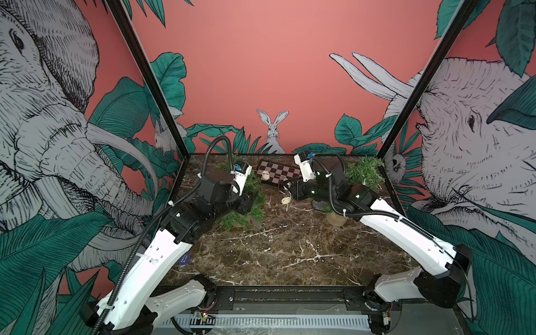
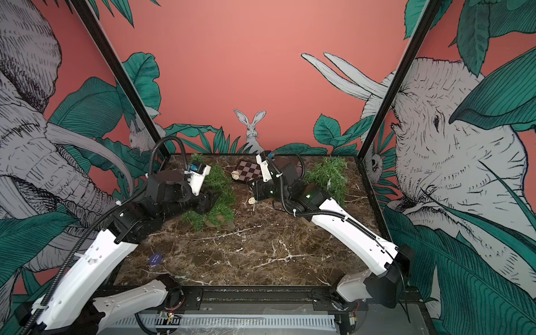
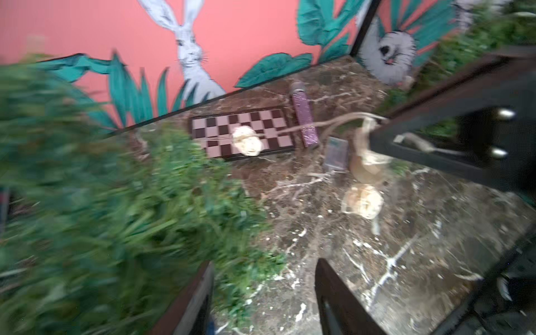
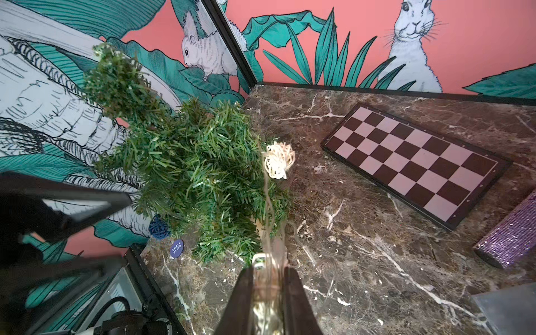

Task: Wrap string light around the christmas tree
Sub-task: Wrap the light string around the Christmas tree.

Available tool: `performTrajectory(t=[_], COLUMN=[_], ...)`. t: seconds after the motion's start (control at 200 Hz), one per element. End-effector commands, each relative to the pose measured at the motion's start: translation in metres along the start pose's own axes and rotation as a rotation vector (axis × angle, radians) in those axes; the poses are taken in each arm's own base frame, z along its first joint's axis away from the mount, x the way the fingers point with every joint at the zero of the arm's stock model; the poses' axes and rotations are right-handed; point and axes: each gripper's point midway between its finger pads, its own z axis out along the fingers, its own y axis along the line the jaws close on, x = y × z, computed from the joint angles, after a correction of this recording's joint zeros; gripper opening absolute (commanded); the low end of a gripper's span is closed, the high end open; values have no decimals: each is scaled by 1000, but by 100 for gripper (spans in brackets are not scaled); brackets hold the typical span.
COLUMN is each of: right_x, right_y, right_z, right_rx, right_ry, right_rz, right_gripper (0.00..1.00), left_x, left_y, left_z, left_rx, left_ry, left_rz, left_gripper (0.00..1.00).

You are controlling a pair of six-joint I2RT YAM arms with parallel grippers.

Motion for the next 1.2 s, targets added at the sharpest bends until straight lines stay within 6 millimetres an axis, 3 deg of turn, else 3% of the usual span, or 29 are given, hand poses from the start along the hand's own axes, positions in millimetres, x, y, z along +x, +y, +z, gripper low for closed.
performTrajectory(t=[0.0, 0.24, 0.43, 0.71, 0.86, 1.075, 1.195], right_x=[-13, -15, -14, -18, -20, -23, -26], right_y=[17, 30, 37, 46, 47, 41, 40], right_z=[-13, -21, -28, -32, -33, -28, -25], right_rx=[-75, -144, -178, -224, -230, -208, -209], right_ry=[-51, -48, -47, -52, -63, -85, -103], right_rz=[15, 20, 15, 13, 14, 15, 19], right_gripper=[0, 0, 0, 0, 0, 0, 0], left_x=[-5, -10, -12, -21, -18, -3, 5], left_y=[-30, -33, -15, -28, -29, -42, -47], left_z=[19, 50, 62, 86, 88, 74, 58], left_rx=[105, 89, -15, 46, 56, 147, 192], left_ry=[-77, -127, -160, -200, -192, -143, -116], left_rz=[16, 95, 106, 86, 96, 56, 30], left_gripper=[59, 61, 64, 57, 44, 1, 0])
